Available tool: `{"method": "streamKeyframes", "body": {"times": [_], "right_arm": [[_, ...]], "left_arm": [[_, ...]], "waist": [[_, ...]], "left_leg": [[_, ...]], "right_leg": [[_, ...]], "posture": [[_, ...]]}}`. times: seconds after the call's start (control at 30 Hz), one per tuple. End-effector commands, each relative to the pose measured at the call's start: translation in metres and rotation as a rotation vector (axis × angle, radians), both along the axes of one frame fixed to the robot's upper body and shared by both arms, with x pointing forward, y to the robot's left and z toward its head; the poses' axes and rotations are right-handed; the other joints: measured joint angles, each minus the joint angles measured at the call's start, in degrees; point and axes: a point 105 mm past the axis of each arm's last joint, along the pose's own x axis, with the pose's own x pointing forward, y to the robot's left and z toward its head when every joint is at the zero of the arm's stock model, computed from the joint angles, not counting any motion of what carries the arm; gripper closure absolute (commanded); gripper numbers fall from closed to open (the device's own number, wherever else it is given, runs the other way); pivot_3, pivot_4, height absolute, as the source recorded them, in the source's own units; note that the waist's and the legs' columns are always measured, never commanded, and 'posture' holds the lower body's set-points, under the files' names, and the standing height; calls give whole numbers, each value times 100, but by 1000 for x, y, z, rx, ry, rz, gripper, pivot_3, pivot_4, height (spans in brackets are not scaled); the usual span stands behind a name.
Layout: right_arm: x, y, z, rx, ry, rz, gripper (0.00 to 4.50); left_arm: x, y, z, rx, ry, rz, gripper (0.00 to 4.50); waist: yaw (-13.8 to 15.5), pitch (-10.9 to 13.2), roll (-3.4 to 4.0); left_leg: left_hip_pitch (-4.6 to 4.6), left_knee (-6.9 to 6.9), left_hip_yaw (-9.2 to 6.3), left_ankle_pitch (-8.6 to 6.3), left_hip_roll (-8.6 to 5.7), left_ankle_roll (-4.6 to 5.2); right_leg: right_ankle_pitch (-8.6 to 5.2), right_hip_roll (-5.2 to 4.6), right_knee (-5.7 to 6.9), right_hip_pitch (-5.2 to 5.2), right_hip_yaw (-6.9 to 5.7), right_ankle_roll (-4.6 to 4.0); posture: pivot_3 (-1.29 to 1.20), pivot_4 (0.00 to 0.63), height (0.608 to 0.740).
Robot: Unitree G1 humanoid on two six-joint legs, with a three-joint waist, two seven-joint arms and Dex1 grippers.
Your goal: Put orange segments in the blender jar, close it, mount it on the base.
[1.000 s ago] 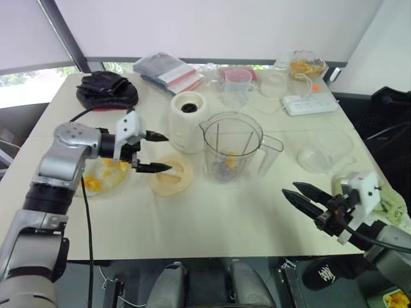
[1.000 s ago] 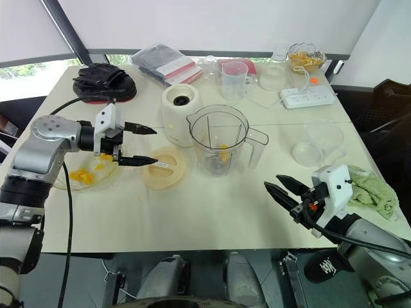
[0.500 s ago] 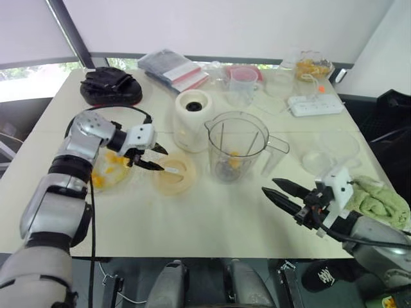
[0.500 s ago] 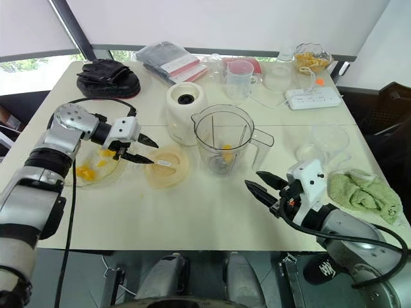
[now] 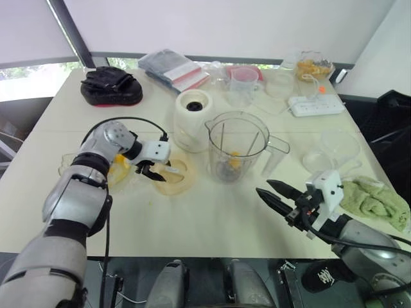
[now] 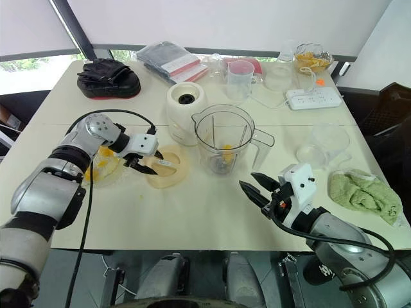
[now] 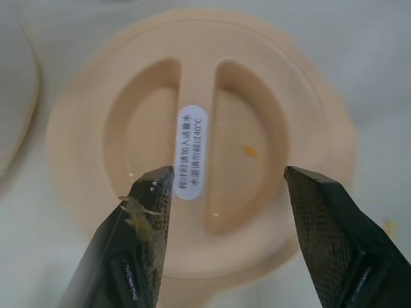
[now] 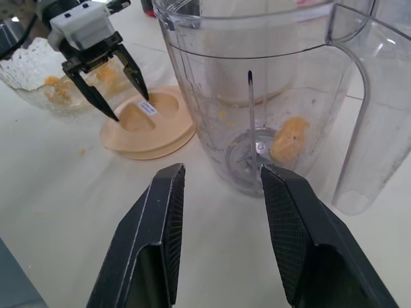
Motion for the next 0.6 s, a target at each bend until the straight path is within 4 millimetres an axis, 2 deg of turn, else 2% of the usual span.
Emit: {"method": "streamKeyframes", "body": {"times": [0.03, 0.17, 0.4, 0.6], "right_arm": [[-6, 8, 10, 1, -56, 15, 2568], [-7, 10, 10, 6, -56, 9, 2568], [-7, 11, 7, -9, -49, 5, 2568], [-5, 10, 9, -21, -55, -2, 2568]], "left_arm": [[8, -6, 13, 2, -61, -10, 1653], [9, -8, 12, 0, -65, 0, 1653], [10, -9, -8, 65, -61, 20, 1653], [11, -17, -19, 89, -67, 34, 1653]], "waist": [[-3, 0, 0], [-17, 0, -1], [-5, -1, -2], [16, -9, -4]], "left_leg": [[0, 0, 0, 0, 0, 0], [0, 0, 0, 0, 0, 0], [0, 1, 0, 0, 0, 0], [5, 3, 0, 0, -2, -1]], "right_leg": [[0, 0, 0, -1, 0, 0], [0, 1, 2, -1, 0, 0], [0, 2, 5, -2, 0, 0], [0, 1, 6, 5, -1, 0]], "posture": [[0, 150, 740], [0, 150, 740], [0, 150, 740], [0, 150, 740]]}}
